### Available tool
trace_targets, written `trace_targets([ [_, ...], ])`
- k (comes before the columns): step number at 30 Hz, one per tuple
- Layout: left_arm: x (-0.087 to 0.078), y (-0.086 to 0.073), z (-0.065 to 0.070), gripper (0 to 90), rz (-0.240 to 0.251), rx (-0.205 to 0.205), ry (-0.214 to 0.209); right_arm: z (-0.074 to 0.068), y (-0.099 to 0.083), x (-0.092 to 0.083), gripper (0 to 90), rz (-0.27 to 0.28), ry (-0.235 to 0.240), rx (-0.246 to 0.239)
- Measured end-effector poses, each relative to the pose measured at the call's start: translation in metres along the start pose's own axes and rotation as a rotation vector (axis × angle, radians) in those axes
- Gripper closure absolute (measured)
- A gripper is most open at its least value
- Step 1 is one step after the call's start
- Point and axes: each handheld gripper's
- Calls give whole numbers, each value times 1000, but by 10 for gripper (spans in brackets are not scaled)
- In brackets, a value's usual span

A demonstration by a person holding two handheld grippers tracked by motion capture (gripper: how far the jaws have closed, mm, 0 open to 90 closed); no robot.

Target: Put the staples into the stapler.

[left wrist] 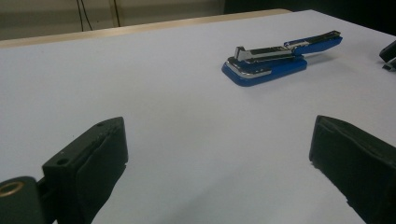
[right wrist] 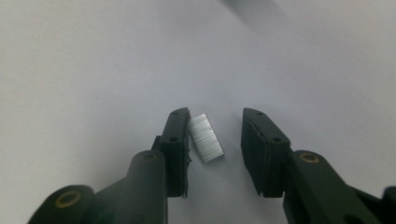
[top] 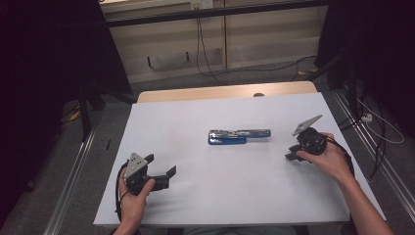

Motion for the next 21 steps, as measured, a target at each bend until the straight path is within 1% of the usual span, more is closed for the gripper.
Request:
trace_targets([
  [2, 0, 0, 0, 46, -6, 5, 3, -1, 0, 1, 651, -6, 0, -3],
  [4, 0, 0, 0, 46, -2, -2, 2, -2, 0, 2, 660, -12, 4, -11],
  [7, 1, 0, 0, 46, -8, 4, -3, -4, 2, 3, 706, -15, 7, -21],
  [9, 2, -1, 1, 46, -13, 2, -5, -5, 3, 3, 721, -25, -5, -28],
  [11, 3, -1, 2, 46, -19, 11, -7, -6, 3, 3, 730, -30, -5, -31],
  [13, 3, 0, 3, 46, -13, 9, -10, -6, 3, 3, 730, -33, -11, -33],
  [16, 3, 0, 3, 46, -19, 14, -10, -7, 3, 4, 740, -34, -11, -31],
  [21, 3, 0, 3, 46, -17, 15, -11, -8, 4, 4, 780, -39, -8, -34],
])
Point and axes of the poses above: each handheld gripper's, and its own axes: x roughly forward along the jaws, y roughly out of its top, z roughly to its right, and after that the axes turned 3 degrees about z, right-handed
